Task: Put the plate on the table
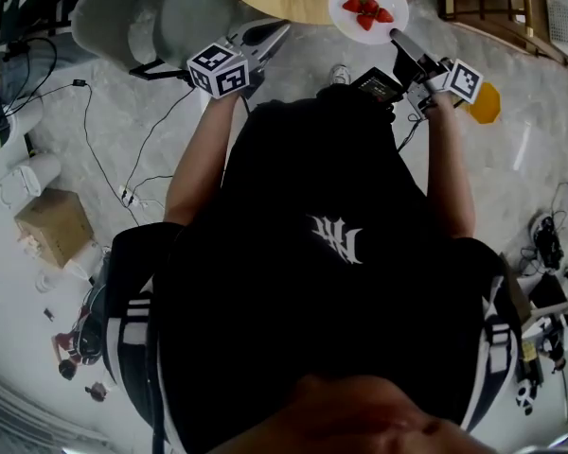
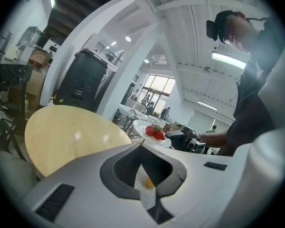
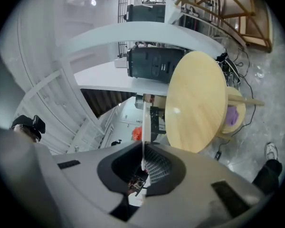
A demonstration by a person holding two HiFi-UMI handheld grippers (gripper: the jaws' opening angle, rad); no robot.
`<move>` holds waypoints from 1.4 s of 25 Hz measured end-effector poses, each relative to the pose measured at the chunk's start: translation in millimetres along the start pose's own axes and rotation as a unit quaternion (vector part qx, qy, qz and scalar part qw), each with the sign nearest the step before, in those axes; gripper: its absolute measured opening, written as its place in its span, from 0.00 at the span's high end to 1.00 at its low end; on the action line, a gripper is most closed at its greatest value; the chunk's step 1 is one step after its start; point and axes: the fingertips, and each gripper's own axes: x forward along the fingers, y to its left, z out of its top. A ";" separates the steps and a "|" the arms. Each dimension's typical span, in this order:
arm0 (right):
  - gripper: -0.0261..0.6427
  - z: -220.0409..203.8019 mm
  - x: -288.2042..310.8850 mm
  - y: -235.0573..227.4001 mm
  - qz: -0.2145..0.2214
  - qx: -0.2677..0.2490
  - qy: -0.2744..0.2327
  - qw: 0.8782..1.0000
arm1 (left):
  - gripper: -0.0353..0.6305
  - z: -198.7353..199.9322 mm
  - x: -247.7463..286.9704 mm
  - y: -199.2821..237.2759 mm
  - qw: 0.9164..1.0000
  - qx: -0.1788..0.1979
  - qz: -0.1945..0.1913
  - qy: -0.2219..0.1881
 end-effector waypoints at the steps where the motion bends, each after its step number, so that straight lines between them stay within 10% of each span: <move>1: 0.94 5.2 2.9 -0.7 0.004 0.002 0.009 1.000 | 0.95 4.4 3.7 1.1 1.000 0.001 0.005 0.000; 18: 0.94 63.6 51.7 -17.4 0.044 0.040 0.094 0.994 | 0.95 46.8 43.9 39.4 0.997 -0.007 0.075 0.005; 35: 0.94 73.4 62.5 -13.8 0.024 0.026 0.064 0.997 | 0.95 57.7 47.9 54.5 0.999 0.009 0.036 -0.011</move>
